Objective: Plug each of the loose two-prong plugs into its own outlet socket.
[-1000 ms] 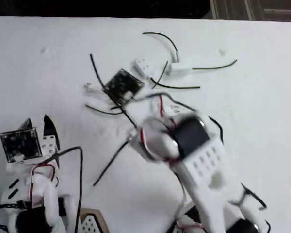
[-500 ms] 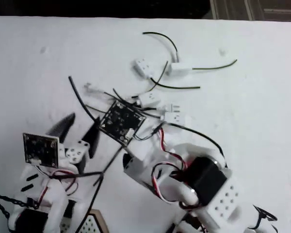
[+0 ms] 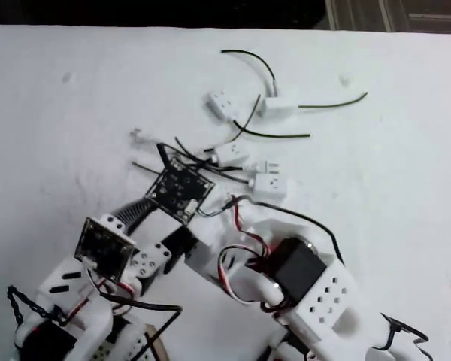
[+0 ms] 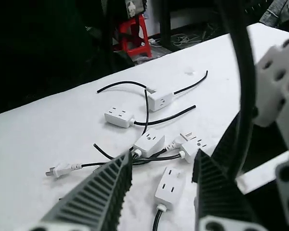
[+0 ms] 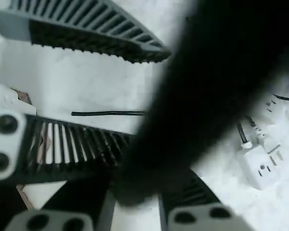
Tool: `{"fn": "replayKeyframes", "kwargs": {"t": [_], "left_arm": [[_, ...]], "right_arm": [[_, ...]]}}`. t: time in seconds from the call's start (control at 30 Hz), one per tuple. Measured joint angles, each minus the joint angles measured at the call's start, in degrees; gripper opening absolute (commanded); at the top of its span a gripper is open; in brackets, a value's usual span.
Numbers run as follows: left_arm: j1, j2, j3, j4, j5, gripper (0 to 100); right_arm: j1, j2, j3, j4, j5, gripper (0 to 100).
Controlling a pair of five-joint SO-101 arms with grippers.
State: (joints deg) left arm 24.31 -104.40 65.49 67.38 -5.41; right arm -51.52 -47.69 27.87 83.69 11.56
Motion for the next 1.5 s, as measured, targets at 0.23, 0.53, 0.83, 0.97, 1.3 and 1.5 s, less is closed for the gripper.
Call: {"fn": "replayKeyframes", "kwargs": {"t": [0.23, 0.53, 0.83, 0.97, 1.3, 1.5], "left_arm": [[-5.6, 0.0, 0.0, 1.1, -0.4, 22], [-26.0, 0.0, 0.8, 1.1, -0.4, 22], [-41.4, 0.0, 13.0, -0.1, -0.7, 22], [-42.8, 0.0, 17.7, -3.0, -0.7, 22], [-43.1, 0.7, 18.9, -3.6, -0.7, 22], [-43.1, 0.7, 18.9, -3.6, -0.7, 22]], "right_arm": [[5.8, 0.1, -0.1, -1.4, 0.0, 1.7], [15.3, 0.1, 5.5, -10.0, -0.3, 1.7], [15.8, 1.1, 24.2, -34.4, -3.9, 1.7], [17.7, 8.1, 24.3, -39.9, -4.3, 1.7], [21.6, 29.5, 17.8, -43.3, -4.3, 1.8], [23.7, 30.1, 17.7, -47.0, -4.3, 1.8]]}}
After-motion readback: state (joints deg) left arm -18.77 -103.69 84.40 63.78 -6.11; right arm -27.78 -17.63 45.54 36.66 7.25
